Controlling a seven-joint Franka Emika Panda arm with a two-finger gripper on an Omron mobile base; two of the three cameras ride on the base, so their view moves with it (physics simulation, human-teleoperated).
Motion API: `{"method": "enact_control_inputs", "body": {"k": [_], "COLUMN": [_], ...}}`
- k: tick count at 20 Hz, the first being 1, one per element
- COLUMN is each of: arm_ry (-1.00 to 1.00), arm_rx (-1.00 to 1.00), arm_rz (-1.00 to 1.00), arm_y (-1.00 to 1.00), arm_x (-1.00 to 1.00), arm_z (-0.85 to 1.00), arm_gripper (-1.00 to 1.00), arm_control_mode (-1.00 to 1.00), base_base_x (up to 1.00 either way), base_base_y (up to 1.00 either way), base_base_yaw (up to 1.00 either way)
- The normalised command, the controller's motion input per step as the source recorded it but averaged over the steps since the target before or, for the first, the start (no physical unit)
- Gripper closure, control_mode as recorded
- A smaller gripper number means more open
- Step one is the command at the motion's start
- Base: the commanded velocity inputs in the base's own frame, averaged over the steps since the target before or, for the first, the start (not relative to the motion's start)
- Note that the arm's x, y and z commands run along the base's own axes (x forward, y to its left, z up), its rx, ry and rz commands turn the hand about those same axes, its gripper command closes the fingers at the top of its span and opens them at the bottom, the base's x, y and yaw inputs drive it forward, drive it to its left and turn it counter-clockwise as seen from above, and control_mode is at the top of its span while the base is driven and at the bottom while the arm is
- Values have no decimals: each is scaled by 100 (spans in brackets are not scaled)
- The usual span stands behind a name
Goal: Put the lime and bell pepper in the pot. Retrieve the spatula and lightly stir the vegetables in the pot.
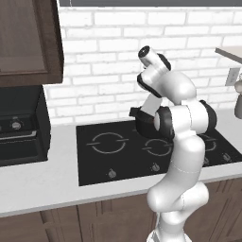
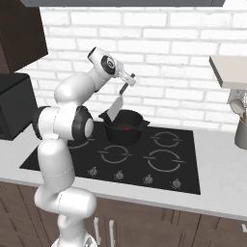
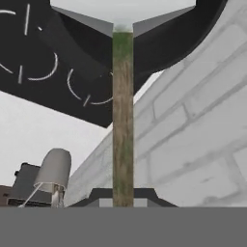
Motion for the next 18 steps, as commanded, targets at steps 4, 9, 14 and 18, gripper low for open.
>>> {"method": "enact_control_inputs", "body": {"k": [4,9,14,18], "arm_ry": [-23,-23,3,3], "arm_rx": [-6,-2,0,-3], "arm_rz": [20,21,24,23], "arm_y": [0,5,1,8], "arm_x": [10,13,33,34], "arm_z": [-18,-19,0,0], "arm_gripper": [100,100,100,100], "arm_control_mode": [-100,-100,-100,-100], "base_base_x": [0,0,0,0], "base_base_y": [0,0,0,0], "base_base_yaw": [0,0,0,0]}}
